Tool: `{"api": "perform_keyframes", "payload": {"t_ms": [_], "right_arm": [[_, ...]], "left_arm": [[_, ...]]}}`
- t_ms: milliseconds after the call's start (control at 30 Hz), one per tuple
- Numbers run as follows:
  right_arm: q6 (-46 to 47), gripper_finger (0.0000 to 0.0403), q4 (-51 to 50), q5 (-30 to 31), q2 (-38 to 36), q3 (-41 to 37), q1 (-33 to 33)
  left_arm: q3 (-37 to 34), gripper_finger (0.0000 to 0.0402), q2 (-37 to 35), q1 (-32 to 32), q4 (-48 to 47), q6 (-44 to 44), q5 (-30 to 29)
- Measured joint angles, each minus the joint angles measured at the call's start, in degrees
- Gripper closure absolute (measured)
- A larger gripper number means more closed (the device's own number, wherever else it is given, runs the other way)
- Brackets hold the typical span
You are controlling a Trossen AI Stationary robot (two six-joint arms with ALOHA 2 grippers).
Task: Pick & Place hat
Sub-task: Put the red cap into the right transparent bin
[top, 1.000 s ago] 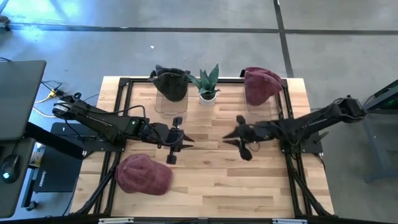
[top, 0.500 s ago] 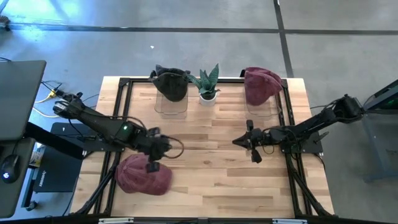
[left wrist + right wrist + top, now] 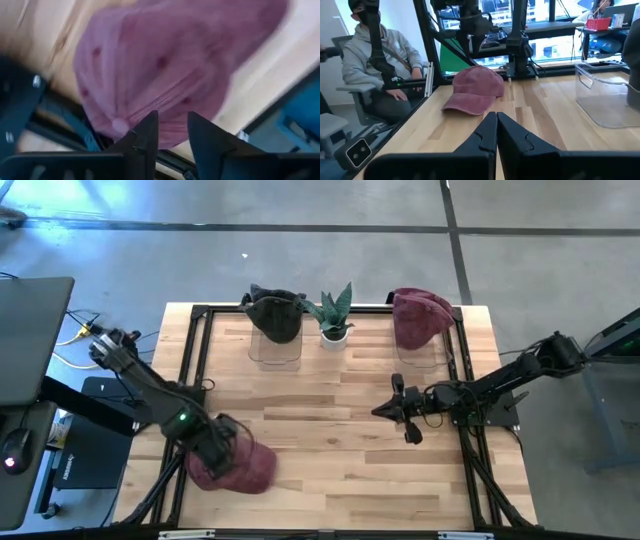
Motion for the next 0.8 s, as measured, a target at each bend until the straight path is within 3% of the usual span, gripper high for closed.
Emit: {"api": "perform_keyframes", "payload": {"t_ms": [233, 300, 367, 467, 600, 700, 800], "right_arm": [[1.74, 0.0401, -0.04, -1.92, 0.00, 0.00, 0.02], [1.87, 0.0402, 0.00, -2.62, 0.00, 0.00, 0.04], [2.89, 0.0401, 0.10, -2.62, 0.00, 0.00, 0.04], [4.32, 0.0399, 0.99, -2.63, 0.00, 0.00, 0.08], [4.80, 0.0401, 2.24, -2.74, 0.00, 0.00, 1.71], [4.80, 0.0401, 2.95, -2.18, 0.00, 0.00, 3.43], [4.80, 0.0399, 3.02, -1.50, 0.00, 0.00, 4.92]], "left_arm": [[-9.83, 0.0238, -0.02, -5.61, 4.43, -15.15, 2.56], [-12.83, 0.0228, 0.00, -5.55, 9.83, -15.47, 0.27], [-15.65, 0.0225, 0.00, -5.53, 17.61, -13.00, -6.23], [-19.56, 0.0227, 0.00, -4.63, 34.56, -3.44, -19.50], [-23.27, 0.0233, 1.93, 0.10, 61.53, 18.32, -34.02], [-23.49, 0.0235, 4.33, 4.47, 78.59, 35.81, -35.33], [-20.57, 0.0236, 6.08, 8.31, 84.56, 46.46, -28.65]]}}
